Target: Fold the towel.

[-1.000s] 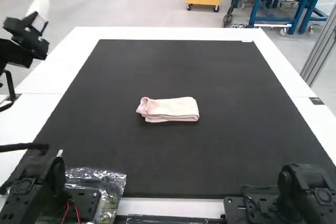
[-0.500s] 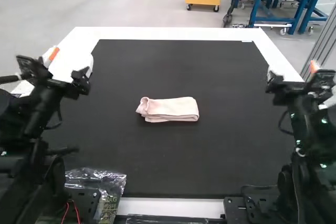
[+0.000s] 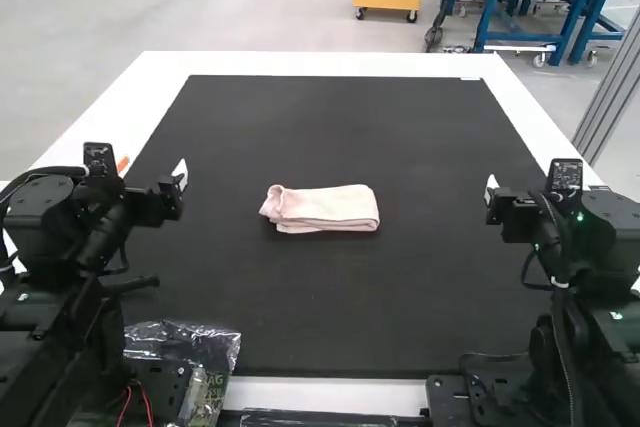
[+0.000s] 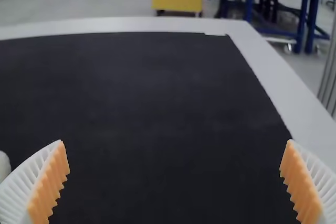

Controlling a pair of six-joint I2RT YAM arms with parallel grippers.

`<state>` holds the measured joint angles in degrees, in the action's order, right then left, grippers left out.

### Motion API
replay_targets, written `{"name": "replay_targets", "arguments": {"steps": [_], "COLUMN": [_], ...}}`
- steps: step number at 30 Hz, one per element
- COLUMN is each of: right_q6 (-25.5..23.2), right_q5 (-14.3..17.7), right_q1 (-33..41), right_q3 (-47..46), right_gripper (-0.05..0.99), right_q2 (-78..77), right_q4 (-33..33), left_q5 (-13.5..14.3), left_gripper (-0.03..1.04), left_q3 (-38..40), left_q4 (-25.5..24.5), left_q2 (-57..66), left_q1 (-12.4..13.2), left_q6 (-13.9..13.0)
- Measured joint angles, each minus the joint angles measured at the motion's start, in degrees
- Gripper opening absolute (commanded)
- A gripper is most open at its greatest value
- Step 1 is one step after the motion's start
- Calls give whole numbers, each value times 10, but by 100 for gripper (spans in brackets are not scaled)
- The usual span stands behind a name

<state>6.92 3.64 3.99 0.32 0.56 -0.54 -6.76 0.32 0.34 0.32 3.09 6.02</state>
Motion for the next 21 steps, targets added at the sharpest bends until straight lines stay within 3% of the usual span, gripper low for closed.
{"name": "replay_targets", "arguments": {"steps": [21], "right_q6": [2], "right_q5": [0], "right_q1": [0], "right_q3": [0], "right_gripper": [92], "right_q2": [0], "right_q4": [0], "left_q5": [8], "left_gripper": [97], "left_q3": [0], "left_q4": [-1], "left_q2": [0], "left_q1": [0], "left_q6": [0]}}
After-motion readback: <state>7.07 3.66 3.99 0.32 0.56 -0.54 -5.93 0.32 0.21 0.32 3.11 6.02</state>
